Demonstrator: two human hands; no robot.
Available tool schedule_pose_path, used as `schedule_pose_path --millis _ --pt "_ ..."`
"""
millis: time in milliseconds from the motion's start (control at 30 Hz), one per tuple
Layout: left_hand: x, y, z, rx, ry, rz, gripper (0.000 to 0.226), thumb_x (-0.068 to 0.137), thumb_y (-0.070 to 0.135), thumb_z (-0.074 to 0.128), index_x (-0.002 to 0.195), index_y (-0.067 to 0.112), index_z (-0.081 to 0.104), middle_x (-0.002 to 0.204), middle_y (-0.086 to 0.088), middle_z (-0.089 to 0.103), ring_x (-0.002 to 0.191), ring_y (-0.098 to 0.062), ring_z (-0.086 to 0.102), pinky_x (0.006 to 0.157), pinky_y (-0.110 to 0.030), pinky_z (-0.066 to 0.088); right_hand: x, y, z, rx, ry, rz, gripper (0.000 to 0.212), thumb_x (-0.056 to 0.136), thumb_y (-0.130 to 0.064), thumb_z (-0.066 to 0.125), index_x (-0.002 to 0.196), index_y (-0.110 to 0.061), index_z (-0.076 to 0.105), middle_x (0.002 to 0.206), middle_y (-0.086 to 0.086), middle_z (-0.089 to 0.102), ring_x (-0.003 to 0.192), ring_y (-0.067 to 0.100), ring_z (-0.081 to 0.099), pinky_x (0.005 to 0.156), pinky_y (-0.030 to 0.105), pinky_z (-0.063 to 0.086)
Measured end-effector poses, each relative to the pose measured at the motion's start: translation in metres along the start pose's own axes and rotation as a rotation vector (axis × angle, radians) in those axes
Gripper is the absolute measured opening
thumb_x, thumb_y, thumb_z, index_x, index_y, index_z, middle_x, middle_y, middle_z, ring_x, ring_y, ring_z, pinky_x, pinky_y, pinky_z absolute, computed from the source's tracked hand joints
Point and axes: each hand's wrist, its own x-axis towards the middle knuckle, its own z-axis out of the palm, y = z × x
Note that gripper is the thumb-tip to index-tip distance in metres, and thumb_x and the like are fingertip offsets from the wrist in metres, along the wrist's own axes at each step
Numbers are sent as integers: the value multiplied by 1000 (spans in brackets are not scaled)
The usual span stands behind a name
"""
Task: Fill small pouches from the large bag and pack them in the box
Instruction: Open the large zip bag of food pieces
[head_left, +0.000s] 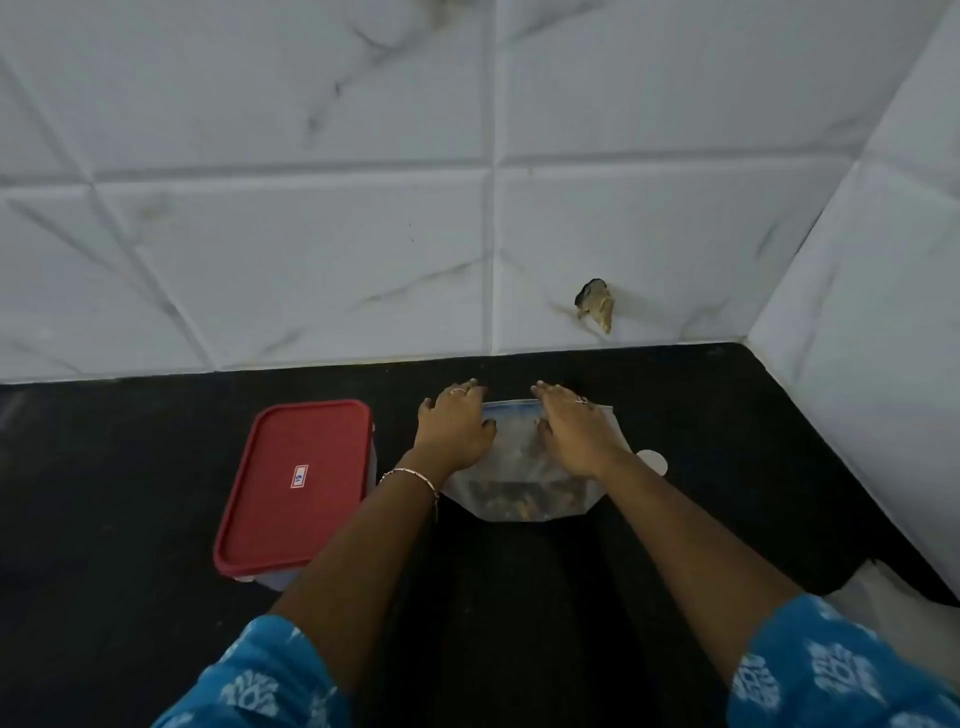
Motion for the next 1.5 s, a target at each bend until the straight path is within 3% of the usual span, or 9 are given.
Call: schedule_pose_path --millis 233,400,633,767,900,1100,1367,1500 --pt "21 -6 14 -10 -43 -34 46 102 37 33 143 19 42 147 -4 45 138 -22 37 116 -57 11 16 9 8 27 -45 54 49 101 -32 40 147 -17 35 148 5 43 137 21 38 116 39 26" --pt "27 -5 17 34 0 8 35 101 35 37 126 21 57 128 -4 57 124 -22 49 115 -53 13 19 12 10 27 74 17 30 98 -27 47 124 -12 51 122 8 58 112 23 53 97 35 41" --pt "17 2 -3 -41 208 93 25 99 31 46 113 22 64 111 0 61 106 -19 57 109 -42 23 11 8 -10 50 225 -44 17 96 -24 54 112 -17 53 108 4 60 100 19 54 87 35 46" --pt "5 9 -26 -22 304 149 24 98 34 48 111 22 65 107 1 63 102 -20 58 92 -35 31 0 1 -30 11 283 -95 13 97 -23 52 108 -19 49 100 2 62 92 18 58 86 36 46" --pt "-9 18 -51 -16 358 204 23 98 33 48 105 18 65 100 0 62 96 -23 59 77 -34 38 -12 -13 -58 -29 378 -135 10 98 -21 51 104 -14 48 93 5 62 85 24 58 76 37 39" --pt "-33 34 -91 -77 441 264 21 98 31 50 105 19 66 99 0 61 94 -22 57 74 -36 45 -28 -32 -95 -62 522 -173 5 95 -10 51 95 -13 47 87 4 57 74 27 53 75 36 36" --pt "-60 56 -137 -83 548 313 13 97 27 53 104 16 53 94 -2 63 81 -24 54 67 -38 44 -47 -51 -155 0 572 -235 13 88 -5 63 92 -17 60 87 -3 58 82 15 48 80 34 45" --pt "-65 57 -158 -56 602 321 10 97 26 54 101 16 54 94 1 61 83 -22 54 71 -36 42 -50 -61 -175 61 588 -237 20 93 -7 58 104 -19 70 98 0 65 95 17 54 84 32 46"
